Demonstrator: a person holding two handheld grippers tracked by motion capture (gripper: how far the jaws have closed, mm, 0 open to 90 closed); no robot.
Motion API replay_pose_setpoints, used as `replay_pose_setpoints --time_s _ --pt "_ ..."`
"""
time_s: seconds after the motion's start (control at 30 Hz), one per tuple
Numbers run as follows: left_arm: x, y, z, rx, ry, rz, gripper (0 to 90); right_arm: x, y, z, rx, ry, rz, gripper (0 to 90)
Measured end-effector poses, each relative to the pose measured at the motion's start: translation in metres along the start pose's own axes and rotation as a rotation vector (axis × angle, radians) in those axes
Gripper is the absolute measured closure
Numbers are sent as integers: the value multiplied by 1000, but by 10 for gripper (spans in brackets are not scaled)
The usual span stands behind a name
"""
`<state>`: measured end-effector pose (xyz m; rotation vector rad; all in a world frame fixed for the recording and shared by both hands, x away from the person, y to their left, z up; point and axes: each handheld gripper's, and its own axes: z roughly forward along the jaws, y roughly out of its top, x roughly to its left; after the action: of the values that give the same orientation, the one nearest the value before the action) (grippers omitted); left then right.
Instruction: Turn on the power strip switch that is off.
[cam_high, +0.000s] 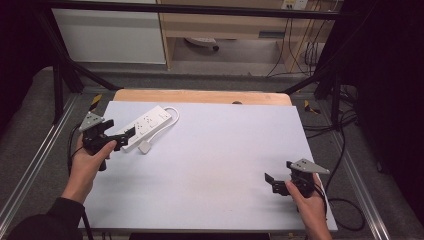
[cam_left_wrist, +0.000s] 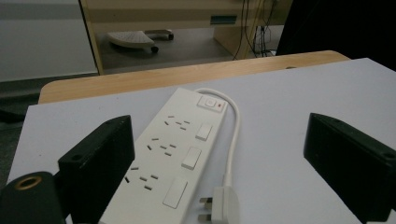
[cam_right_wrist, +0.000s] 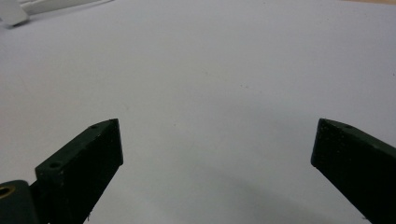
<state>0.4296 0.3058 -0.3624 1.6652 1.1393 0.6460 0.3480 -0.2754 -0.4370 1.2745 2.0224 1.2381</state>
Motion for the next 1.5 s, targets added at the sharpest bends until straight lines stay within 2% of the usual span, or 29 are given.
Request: replay_pose_setpoints --time_s 1.0,1.5 --pt "8 -2 19 15 25 -11 94 -1 0 -1 -8 1 3 26" --pt "9 -4 29 33 30 -8 135 -1 0 -1 -5 3 9 26"
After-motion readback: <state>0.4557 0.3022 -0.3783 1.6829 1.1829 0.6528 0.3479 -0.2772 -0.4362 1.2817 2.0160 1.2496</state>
